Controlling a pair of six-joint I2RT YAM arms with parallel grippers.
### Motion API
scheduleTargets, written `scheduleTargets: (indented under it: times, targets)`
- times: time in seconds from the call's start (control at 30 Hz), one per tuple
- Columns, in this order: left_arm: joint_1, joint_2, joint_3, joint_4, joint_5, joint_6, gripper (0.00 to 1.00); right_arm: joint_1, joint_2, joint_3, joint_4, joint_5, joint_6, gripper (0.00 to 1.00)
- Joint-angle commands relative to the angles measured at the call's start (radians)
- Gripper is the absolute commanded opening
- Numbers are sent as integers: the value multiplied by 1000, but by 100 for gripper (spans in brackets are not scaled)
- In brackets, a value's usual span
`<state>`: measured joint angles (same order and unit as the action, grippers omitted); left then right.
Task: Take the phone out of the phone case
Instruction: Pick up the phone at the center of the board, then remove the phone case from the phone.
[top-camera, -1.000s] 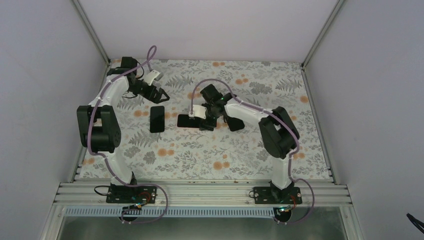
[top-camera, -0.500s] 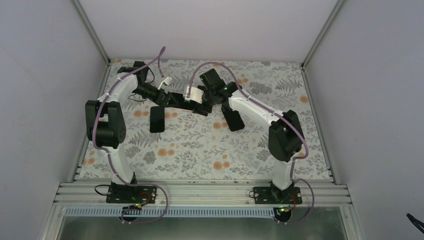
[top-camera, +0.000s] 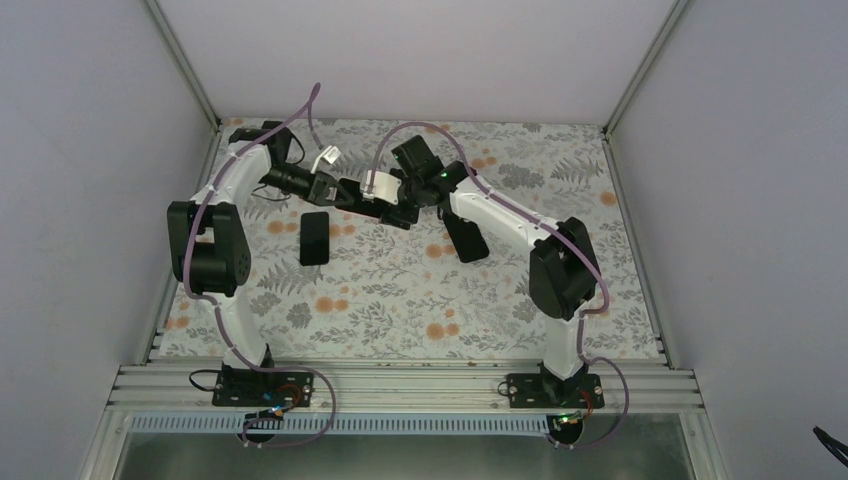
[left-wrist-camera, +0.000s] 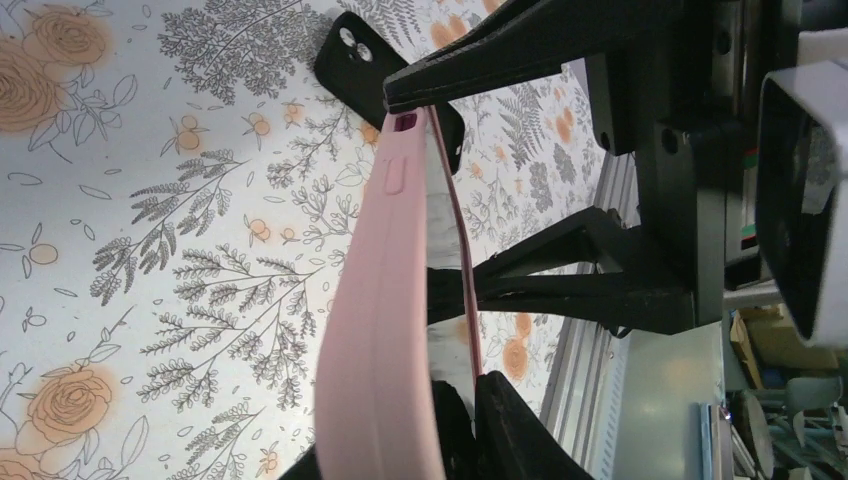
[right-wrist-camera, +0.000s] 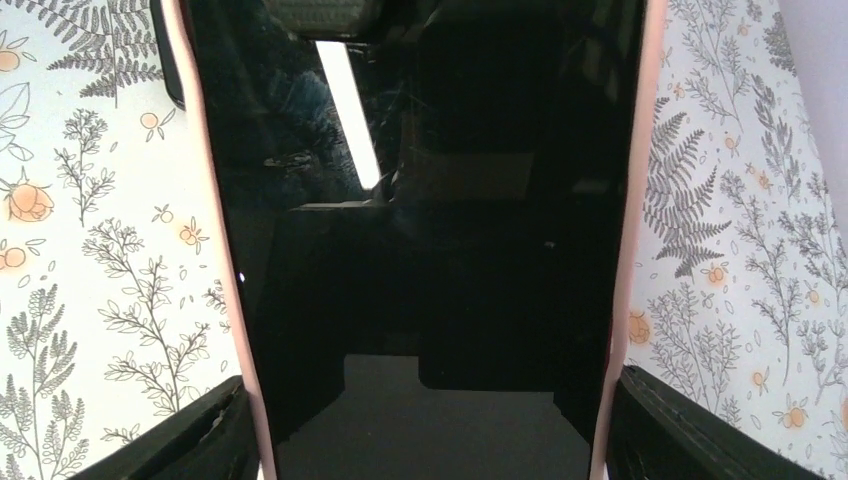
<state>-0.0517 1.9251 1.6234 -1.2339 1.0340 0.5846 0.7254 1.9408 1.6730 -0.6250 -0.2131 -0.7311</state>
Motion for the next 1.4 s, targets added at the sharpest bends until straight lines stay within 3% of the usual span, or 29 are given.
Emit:
scheduleTargets:
  times: [0.0, 0.07, 0.17, 0.23, 0.27, 0.53, 0.93, 1.37]
  targets:
    - [-17, -2, 24, -12, 29, 68, 15, 10, 0, 60, 55, -21, 41, 63]
    - [-18, -4, 31, -15, 33, 87, 11, 11, -4, 60, 42, -34, 39, 67]
    - [-19, -15, 43, -15, 26, 119, 3, 9, -14, 75, -33, -89, 31, 84]
    - [-22, -29, 52, -26, 7, 155, 2, -2, -15, 110, -156, -189, 0, 95]
    - [-25, -44, 54, -17, -24, 160, 2, -12, -15, 128, -212, -222, -11, 96]
    - [-94, -288, -11, 123, -277, 255, 2, -172, -67, 139, -431, -390, -119, 95]
    - [-264, -412, 0, 40, -258, 313, 2, -221, -15, 140, -421, -454, -92, 91]
    - [-289, -412, -7, 94, -316, 259, 2, -221, -26, 113, -460, -498, -141, 84]
